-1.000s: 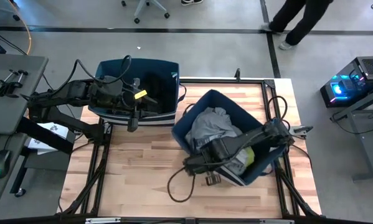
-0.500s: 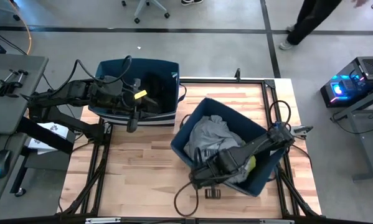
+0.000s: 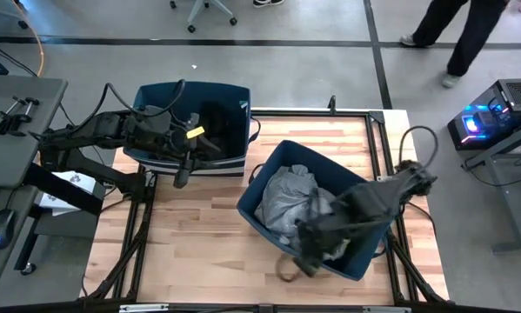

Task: Sort clothes
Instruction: Move the bottom blue laundry bin to the top right of the table

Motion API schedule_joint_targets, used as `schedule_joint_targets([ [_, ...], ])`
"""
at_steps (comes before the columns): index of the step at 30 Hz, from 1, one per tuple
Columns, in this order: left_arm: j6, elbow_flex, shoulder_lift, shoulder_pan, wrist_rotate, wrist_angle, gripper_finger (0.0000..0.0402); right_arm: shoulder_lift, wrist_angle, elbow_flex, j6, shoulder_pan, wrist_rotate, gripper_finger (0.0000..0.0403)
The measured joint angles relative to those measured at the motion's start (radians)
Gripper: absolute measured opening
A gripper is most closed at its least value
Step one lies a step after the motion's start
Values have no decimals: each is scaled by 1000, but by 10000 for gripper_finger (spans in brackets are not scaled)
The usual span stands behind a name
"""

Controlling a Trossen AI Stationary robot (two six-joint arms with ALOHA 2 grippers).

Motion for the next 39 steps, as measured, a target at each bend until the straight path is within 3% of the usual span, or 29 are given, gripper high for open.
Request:
schedule_joint_targets([
  [2,0,0,0,0,7,3,181,-24,-7,2,149,50,-59,169],
  [15,31,0,11,-1,46,200,181,-28,-90,-47,924,404,-149,41],
  [19,43,0,42,-1,112,239,181,-29,-93,-153,930,450,-203,7],
  [24,24,0,90,-1,146,247,181,-29,-90,-356,895,455,-177,6],
  [28,8,0,120,-1,151,262,181,-66,-112,-525,856,426,-63,1],
  [35,5,0,125,-1,150,288,181,-218,-80,-822,785,292,312,0],
  [39,-31,0,119,3,145,325,181,-359,-84,-972,671,192,377,0],
])
